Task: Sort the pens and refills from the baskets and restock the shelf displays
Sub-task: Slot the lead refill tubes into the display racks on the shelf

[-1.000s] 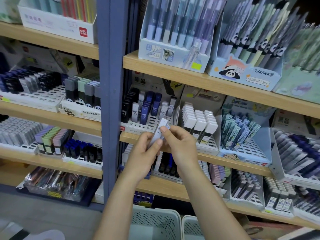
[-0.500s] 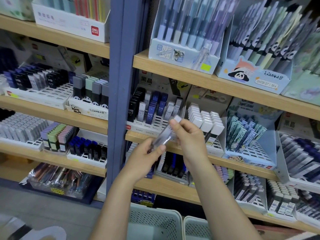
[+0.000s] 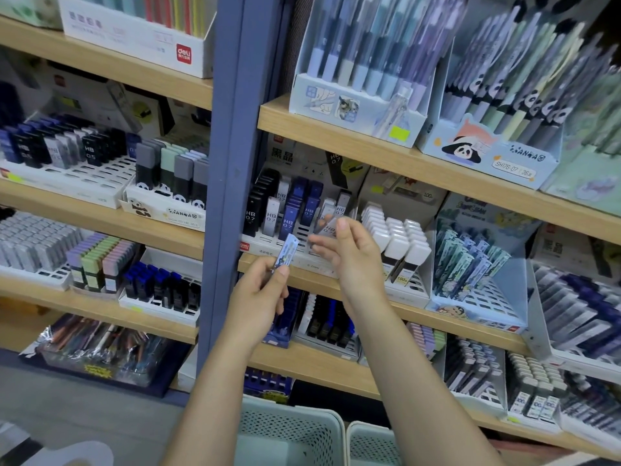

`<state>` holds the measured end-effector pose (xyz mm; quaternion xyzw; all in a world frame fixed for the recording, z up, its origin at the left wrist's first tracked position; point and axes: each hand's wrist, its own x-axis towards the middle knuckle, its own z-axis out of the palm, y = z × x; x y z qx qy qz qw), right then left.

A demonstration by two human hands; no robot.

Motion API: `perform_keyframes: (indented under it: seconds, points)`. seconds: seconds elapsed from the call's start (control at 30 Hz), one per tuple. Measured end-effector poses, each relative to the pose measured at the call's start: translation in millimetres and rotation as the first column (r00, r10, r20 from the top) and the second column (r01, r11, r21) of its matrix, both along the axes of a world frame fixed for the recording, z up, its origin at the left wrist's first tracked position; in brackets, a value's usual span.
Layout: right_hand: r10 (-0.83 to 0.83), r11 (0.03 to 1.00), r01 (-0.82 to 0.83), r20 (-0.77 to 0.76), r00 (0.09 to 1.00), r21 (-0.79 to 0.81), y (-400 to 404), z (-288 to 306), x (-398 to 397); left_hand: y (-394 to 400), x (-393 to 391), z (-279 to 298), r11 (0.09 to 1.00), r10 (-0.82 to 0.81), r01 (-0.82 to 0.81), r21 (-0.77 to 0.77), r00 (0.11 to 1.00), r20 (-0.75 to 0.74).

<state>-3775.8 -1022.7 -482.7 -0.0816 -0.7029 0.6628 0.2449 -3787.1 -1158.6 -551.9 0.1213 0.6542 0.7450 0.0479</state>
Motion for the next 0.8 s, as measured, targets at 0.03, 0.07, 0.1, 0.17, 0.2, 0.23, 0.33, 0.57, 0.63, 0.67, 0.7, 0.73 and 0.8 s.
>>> perform_keyframes:
  seconds: [0.03,0.07,0.1,0.17,0.2,0.23,0.33,0.57,0.63,0.67,0.7,0.73,0.8]
  points:
    - [-0.005,1.000,0.005,0.008,1.000,0.000,1,0,-3,1,0,0,1.000,0.001,-0.001,0.008,1.000,-0.001]
    - [-0.008,1.000,0.008,0.015,1.000,-0.008,1,0,-6,3,-1,1,1.000,0.000,0.000,0.017,1.000,-0.003]
    - [-0.011,1.000,0.012,0.020,1.000,-0.012,1,-1,-9,4,-2,1,1.000,-0.001,0.001,0.025,1.000,-0.003]
    - [-0.015,1.000,0.015,0.029,0.999,-0.003,2,-1,-14,7,-3,1,0.999,0.006,-0.006,0.040,1.000,0.006]
    - [-0.017,1.000,0.017,0.033,0.999,0.005,2,-1,-16,7,-3,1,0.999,0.010,-0.010,0.046,1.000,0.008]
    - [-0.018,1.000,0.018,0.036,0.999,0.014,3,-1,-17,8,-3,0,0.999,0.013,-0.014,0.050,1.000,0.011]
    - [-0.043,0.998,0.041,0.035,0.998,0.054,4,-1,-20,9,-5,-4,0.998,0.018,-0.020,0.062,0.999,0.031]
    - [-0.117,0.988,0.118,-0.014,0.993,0.099,1,-1,-27,9,-11,-6,0.994,0.014,-0.018,0.112,0.999,0.036]
    - [-0.114,0.989,0.115,-0.014,0.993,0.092,1,-1,-26,10,-12,-6,0.992,0.016,-0.020,0.124,0.999,0.033]
    - [-0.109,0.990,0.110,-0.014,0.994,0.085,1,-2,-25,10,-12,-5,0.991,0.016,-0.020,0.131,0.999,0.031]
    - [-0.107,0.991,0.108,-0.013,0.994,0.080,1,-2,-25,11,-13,-5,0.990,0.015,-0.019,0.139,0.999,0.031]
    - [-0.110,0.991,0.110,-0.009,0.994,0.075,1,-3,-26,11,-13,-5,0.989,0.013,-0.017,0.147,0.999,0.032]
    - [-0.121,0.992,0.121,0.009,0.993,0.045,-1,-3,-28,11,-12,-4,0.987,0.006,-0.012,0.162,0.999,0.034]
